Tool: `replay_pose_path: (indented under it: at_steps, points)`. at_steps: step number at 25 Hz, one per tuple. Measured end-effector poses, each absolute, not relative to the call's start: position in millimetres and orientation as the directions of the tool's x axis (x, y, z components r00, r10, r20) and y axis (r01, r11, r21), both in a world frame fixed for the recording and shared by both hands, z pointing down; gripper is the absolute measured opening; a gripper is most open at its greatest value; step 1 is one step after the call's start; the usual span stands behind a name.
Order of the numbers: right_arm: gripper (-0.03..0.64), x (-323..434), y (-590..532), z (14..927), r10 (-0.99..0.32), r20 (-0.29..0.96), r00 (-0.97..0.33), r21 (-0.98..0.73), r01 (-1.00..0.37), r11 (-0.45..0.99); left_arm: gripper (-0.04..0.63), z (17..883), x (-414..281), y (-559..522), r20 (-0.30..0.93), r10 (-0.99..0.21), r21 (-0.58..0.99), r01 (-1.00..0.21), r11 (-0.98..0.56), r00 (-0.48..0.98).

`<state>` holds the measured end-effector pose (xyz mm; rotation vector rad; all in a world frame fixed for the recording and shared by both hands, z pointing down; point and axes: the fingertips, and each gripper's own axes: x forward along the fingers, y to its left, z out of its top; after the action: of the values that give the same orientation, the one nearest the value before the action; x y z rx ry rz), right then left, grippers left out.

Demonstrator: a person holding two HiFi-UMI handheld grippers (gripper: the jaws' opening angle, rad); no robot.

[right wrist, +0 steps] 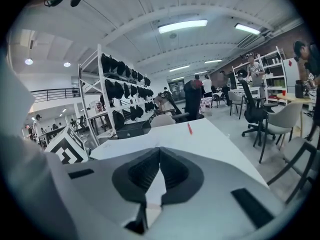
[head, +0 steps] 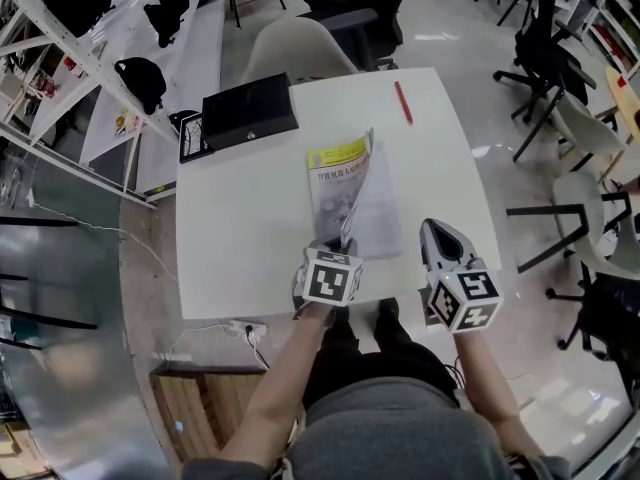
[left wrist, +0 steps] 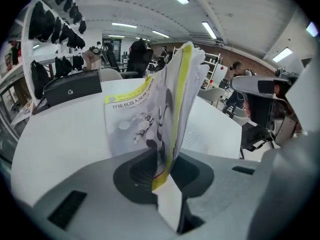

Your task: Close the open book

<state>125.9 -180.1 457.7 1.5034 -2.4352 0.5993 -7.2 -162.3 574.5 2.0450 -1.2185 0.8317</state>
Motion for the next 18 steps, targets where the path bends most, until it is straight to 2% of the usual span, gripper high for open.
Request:
replay_pose_path:
  at_steps: [18]
  points:
    - [0.002,128.5,-179.6,459.0,-0.827,0.382,-0.413,-0.238,-0.908,0.344,0.149,581.9,5.5,-154.0,0.814,-0.432,0.114,-0.835,-0.538,0.389]
